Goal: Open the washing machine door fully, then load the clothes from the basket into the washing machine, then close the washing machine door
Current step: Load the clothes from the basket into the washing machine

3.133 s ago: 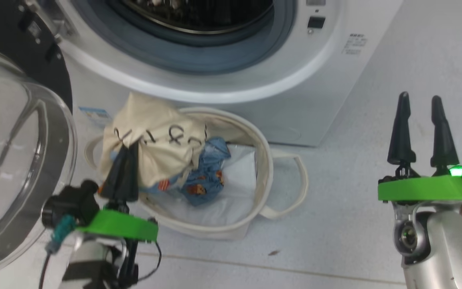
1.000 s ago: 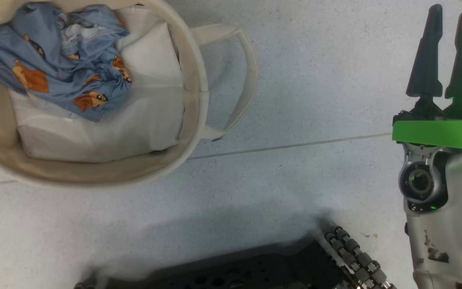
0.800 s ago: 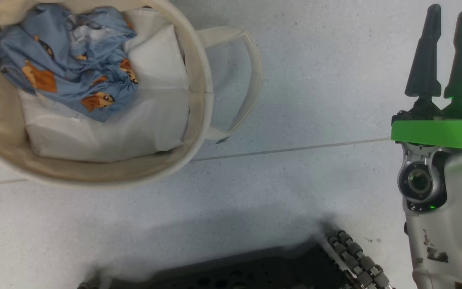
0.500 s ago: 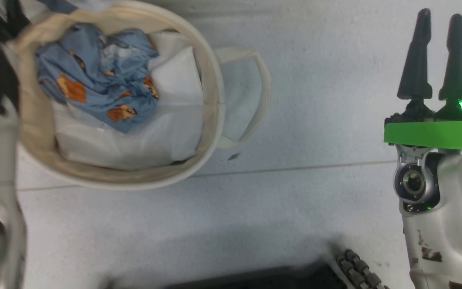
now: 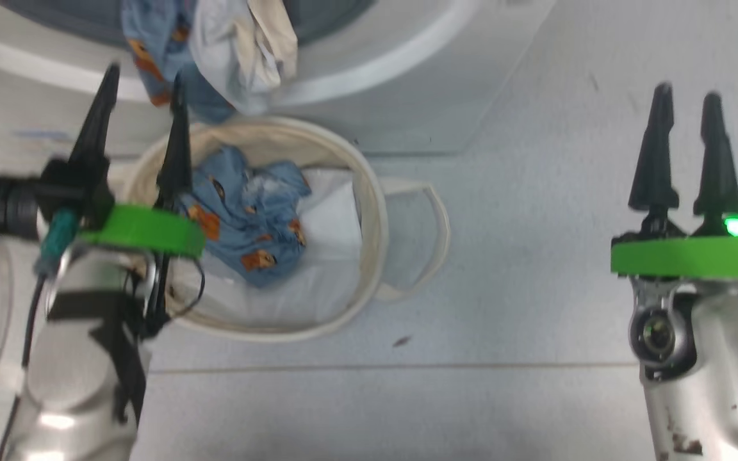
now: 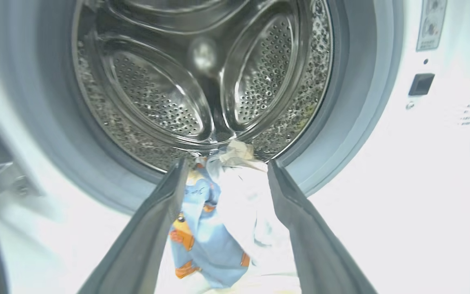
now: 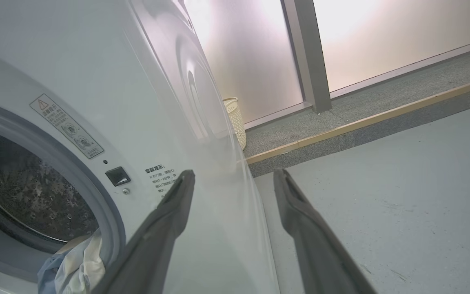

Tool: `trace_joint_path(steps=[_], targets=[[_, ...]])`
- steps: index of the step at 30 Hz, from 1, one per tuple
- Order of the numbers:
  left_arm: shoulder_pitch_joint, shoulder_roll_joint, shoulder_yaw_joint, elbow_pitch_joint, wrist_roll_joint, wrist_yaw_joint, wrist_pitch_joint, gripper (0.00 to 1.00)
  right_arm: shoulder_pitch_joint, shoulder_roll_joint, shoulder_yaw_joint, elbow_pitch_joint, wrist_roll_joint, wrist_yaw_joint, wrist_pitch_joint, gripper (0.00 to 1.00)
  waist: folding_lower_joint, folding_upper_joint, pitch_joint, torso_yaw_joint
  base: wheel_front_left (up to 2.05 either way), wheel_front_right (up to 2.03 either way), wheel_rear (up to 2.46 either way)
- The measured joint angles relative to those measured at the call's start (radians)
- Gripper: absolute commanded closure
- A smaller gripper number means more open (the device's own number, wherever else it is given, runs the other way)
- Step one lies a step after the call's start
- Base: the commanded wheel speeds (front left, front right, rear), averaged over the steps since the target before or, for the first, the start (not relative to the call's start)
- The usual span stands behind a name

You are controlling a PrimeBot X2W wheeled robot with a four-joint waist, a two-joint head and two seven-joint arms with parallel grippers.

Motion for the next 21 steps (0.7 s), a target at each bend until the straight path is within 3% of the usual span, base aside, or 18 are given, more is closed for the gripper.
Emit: trace_joint_path(steps=[5, 10, 21], targets=[[0.173, -0.012, 0.028, -0.08, 0.001, 0.014, 0.0, 0.0, 0.075, 0.0, -0.002, 0.015, -0.006, 0.0, 0.0, 0.0, 0.0, 0.0, -0.109, 0.019, 0.0, 0.0, 0.0], [0.298, -0.061, 0.027, -0.121, 0.004, 0.015, 0.0, 0.0, 0.147, 0.0, 0.01, 0.024, 0.007, 0.0, 0.0, 0.0, 0.0, 0.0, -0.198, 0.041, 0.0, 0.0, 0.0], [0.401, -0.086, 0.065, -0.171, -0.008, 0.013, 0.0, 0.0, 0.193, 0.001, 0.027, 0.035, 0.01, 0.0, 0.0, 0.0, -0.0001, 0.0, -0.277, 0.06, 0.0, 0.0, 0.0]])
